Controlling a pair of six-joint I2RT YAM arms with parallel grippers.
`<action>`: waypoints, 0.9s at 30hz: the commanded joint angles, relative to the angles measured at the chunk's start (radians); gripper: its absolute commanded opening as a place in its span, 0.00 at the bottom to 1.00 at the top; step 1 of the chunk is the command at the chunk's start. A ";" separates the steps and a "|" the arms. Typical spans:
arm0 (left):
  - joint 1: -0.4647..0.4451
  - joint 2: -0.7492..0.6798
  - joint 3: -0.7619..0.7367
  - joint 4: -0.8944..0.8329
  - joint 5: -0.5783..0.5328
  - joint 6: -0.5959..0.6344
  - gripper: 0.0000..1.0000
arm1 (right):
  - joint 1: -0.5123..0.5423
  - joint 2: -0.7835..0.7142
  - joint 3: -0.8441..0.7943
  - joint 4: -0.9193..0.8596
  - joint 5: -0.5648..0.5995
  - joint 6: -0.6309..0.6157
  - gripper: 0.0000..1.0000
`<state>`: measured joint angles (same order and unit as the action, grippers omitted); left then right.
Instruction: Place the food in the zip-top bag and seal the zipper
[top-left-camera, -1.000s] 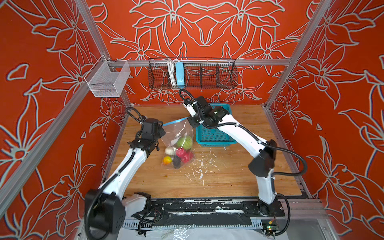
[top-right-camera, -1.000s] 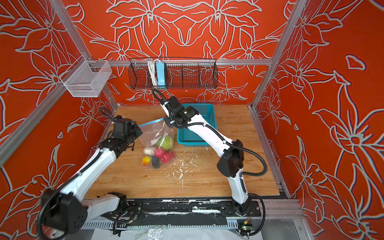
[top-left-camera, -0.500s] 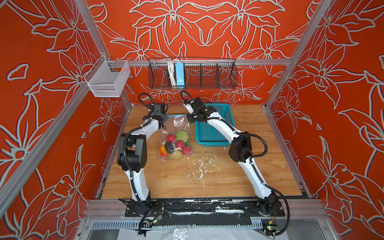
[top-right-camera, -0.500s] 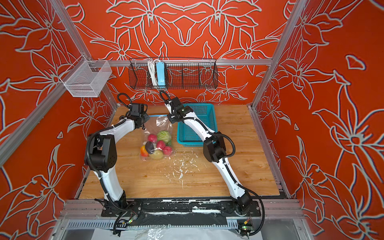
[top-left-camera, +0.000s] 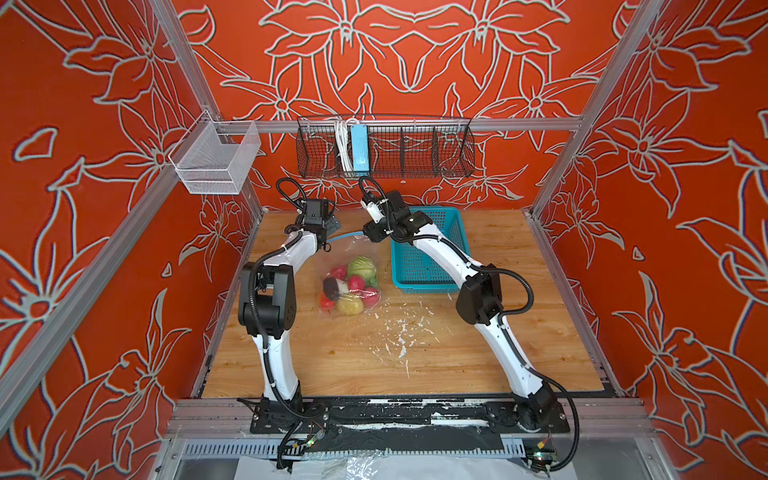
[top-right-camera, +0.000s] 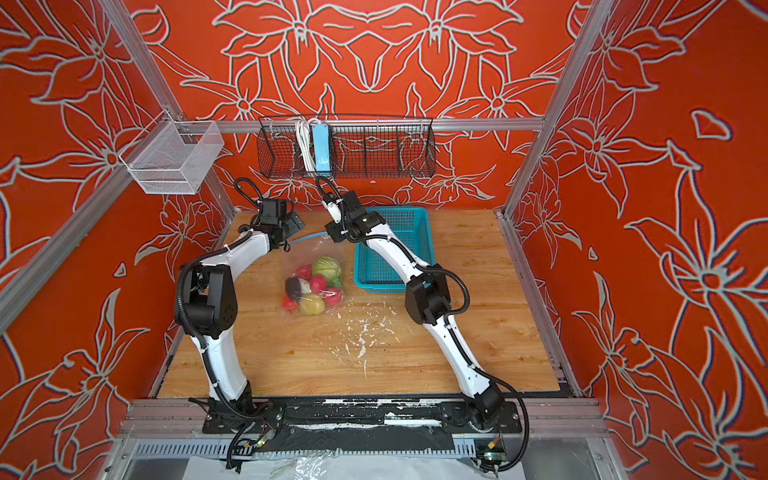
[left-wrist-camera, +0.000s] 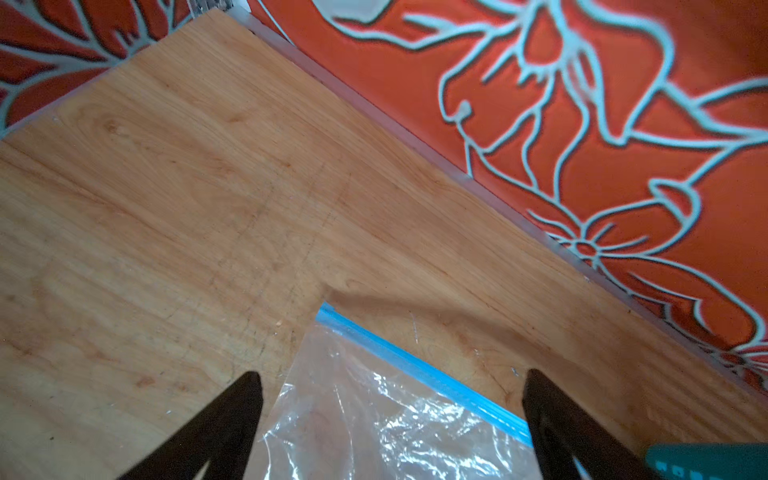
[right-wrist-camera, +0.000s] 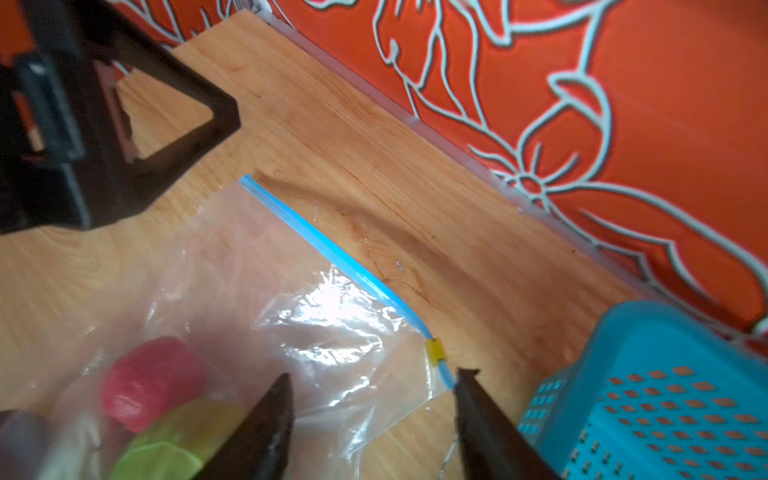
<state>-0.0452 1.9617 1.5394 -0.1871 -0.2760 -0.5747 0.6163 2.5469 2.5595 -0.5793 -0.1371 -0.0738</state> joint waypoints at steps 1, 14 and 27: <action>0.002 -0.090 -0.008 -0.011 -0.026 0.024 0.97 | -0.006 -0.056 0.024 0.009 -0.001 0.006 0.75; 0.002 -0.431 -0.335 0.081 -0.080 0.124 0.97 | -0.051 -0.408 -0.442 0.195 -0.058 0.127 0.98; 0.002 -0.734 -0.649 0.090 -0.114 0.150 0.97 | -0.082 -0.737 -0.889 0.316 0.045 0.176 0.98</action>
<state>-0.0452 1.2736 0.9184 -0.0891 -0.3637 -0.4248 0.5423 1.8847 1.7302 -0.3237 -0.1455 0.0696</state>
